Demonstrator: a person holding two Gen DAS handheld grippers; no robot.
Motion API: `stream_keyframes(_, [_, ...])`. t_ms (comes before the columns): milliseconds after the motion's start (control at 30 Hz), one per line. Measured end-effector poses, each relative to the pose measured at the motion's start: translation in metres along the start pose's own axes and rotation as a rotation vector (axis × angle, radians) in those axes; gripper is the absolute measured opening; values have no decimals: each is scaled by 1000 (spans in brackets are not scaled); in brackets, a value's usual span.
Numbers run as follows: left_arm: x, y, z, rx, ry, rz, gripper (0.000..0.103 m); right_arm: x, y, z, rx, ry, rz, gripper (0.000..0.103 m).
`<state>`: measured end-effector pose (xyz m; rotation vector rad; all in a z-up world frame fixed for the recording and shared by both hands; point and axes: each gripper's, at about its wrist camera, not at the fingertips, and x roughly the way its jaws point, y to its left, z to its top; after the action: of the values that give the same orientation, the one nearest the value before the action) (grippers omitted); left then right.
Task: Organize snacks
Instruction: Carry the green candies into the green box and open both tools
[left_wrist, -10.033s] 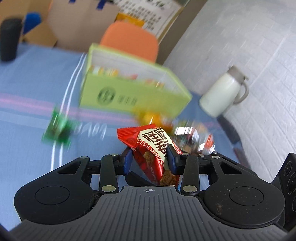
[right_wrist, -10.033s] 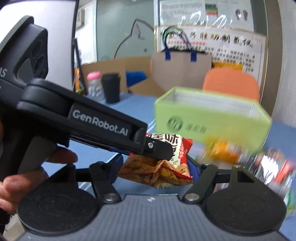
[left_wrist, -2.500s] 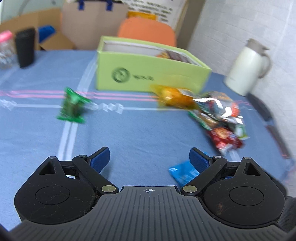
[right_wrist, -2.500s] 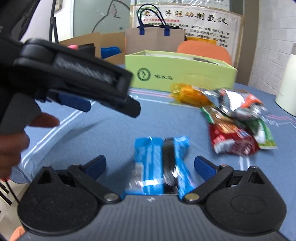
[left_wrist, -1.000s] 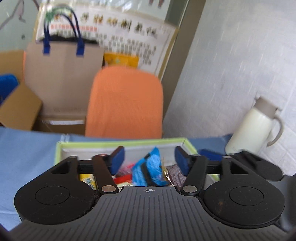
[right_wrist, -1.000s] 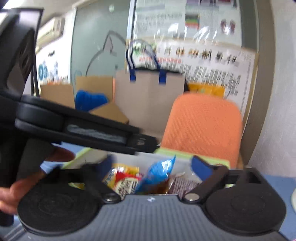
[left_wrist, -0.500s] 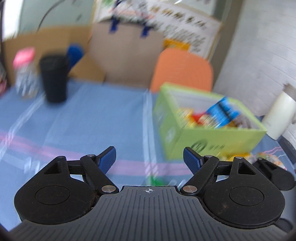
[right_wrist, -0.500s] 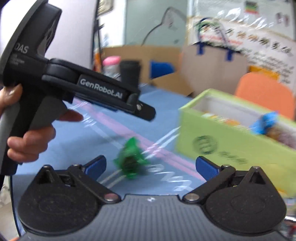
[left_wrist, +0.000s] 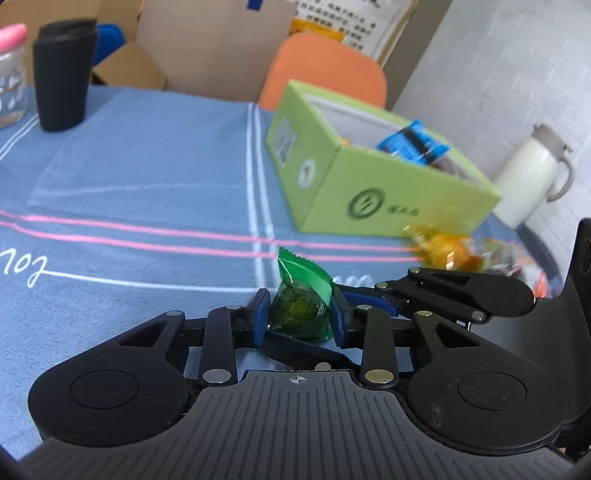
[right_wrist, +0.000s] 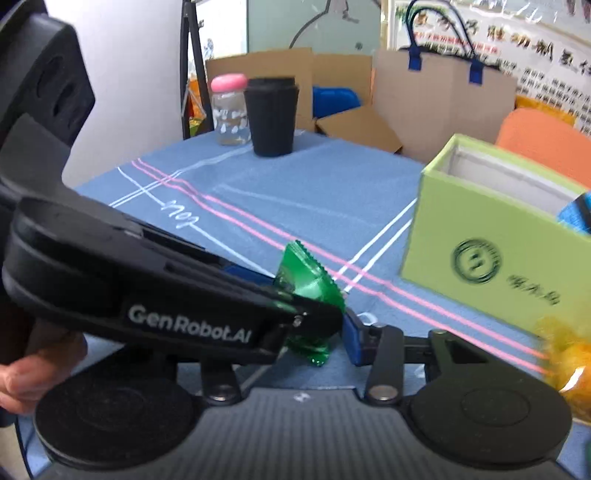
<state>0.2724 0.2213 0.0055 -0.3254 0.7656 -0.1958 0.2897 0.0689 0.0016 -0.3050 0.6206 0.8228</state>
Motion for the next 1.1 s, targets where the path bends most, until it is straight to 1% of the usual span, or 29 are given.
stream_keyframes(67, [-10, -9, 10, -4, -40, -30, 11, -18, -6, 11, -23, -52, -34, 46])
stream_keyframes(100, [-12, -15, 21, 2, -64, -43, 11, -27, -12, 20, -31, -79, -49, 46])
stream_keyframes(167, [-17, -30, 46, 30, -115, -66, 12, -38, -30, 43, -47, -136, -91, 47])
stream_keyframes(267, [-13, -53, 89, 84, -164, -75, 13, -42, -62, 72, -41, -176, -155, 49])
stream_keyframes(367, [13, -71, 121, 107, -165, -65, 14, -28, -98, 89, -12, -156, -186, 49])
stream_keyframes(467, [47, -82, 140, 100, -126, -28, 14, -5, -124, 90, 7, -105, -194, 49])
stream_keyframes(533, [67, -87, 143, 104, -104, 12, 15, 10, -135, 87, 9, -71, -190, 50])
stream_keyframes(600, [86, -92, 140, 113, -93, 56, 21, 17, -143, 81, 17, -49, -181, 50])
stream_keyframes(633, [91, -92, 138, 117, -93, 91, 25, 17, -145, 78, 24, -47, -190, 52])
stream_keyframes(667, [95, -94, 137, 123, -93, 122, 32, 14, -145, 74, 24, -51, -202, 61])
stream_keyframes(700, [95, -94, 135, 125, -105, 141, 43, 8, -145, 70, 17, -64, -217, 64])
stream_keyframes(733, [92, -94, 133, 124, -125, 148, 49, 0, -144, 67, 18, -83, -226, 65])
stream_keyframes(833, [80, -94, 131, 128, -167, 172, 54, -25, -146, 64, 49, -137, -239, 72])
stream_keyframes(867, [75, -95, 131, 129, -181, 180, 54, -34, -146, 63, 55, -153, -250, 77])
stream_keyframes(900, [69, -95, 131, 130, -194, 188, 55, -42, -146, 63, 58, -170, -264, 89])
stream_keyframes(933, [64, -96, 129, 131, -204, 197, 56, -52, -144, 61, 53, -186, -282, 94])
stream_keyframes(1033, [46, -101, 124, 140, -240, 242, 61, -81, -141, 51, 40, -205, -344, 94])
stream_keyframes(1100, [34, -104, 117, 143, -264, 274, 61, -97, -143, 41, 47, -200, -392, 94])
